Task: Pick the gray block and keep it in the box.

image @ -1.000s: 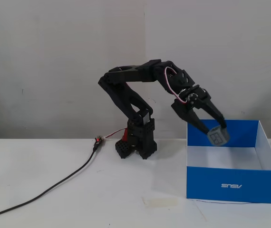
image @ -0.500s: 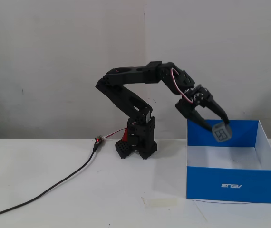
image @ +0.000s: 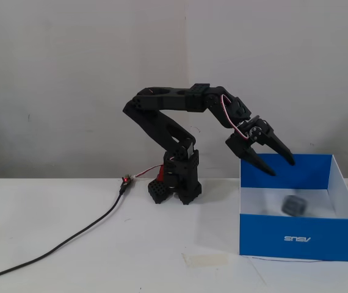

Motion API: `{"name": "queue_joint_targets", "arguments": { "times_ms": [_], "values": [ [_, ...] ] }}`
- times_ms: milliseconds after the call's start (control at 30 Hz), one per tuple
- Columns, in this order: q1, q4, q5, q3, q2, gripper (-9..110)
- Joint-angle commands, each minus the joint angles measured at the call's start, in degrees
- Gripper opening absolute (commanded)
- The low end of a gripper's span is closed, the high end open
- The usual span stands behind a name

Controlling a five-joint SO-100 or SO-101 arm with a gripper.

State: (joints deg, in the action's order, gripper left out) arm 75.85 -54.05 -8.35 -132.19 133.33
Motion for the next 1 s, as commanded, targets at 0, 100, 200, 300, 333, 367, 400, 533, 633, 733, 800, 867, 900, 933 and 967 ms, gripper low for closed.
{"name": "queue_joint_targets", "arguments": {
  "times_ms": [0,100,200,300,333,367,400,533,633,733,800,867,900,933,967],
  "values": [
    [0.09,0.26,0.62,4.83,-0.35,14],
    [-1.41,-0.18,1.05,5.54,-0.53,3],
    [-4.57,-1.49,2.55,6.42,-0.62,0],
    [-9.93,-4.31,3.52,8.26,-0.79,0],
    [-12.48,-5.54,3.60,8.88,-0.79,0],
    [-15.38,-6.50,3.78,9.23,-0.62,0],
    [-18.72,-7.12,4.04,9.32,-0.35,0],
    [-34.72,-7.82,5.10,8.53,0.62,0],
    [-47.29,-6.68,5.10,6.94,0.53,0],
    [-58.62,-3.96,5.01,2.99,1.58,0],
    [-64.86,-1.85,4.92,-0.62,3.16,0],
    [-69.52,-0.62,5.01,-4.31,5.36,0],
    [-71.81,0.00,5.01,-6.15,6.77,0],
    [-73.83,0.26,5.01,-7.73,8.17,0],
    [-75.59,0.44,5.10,-9.14,9.58,0]
  ]
}}
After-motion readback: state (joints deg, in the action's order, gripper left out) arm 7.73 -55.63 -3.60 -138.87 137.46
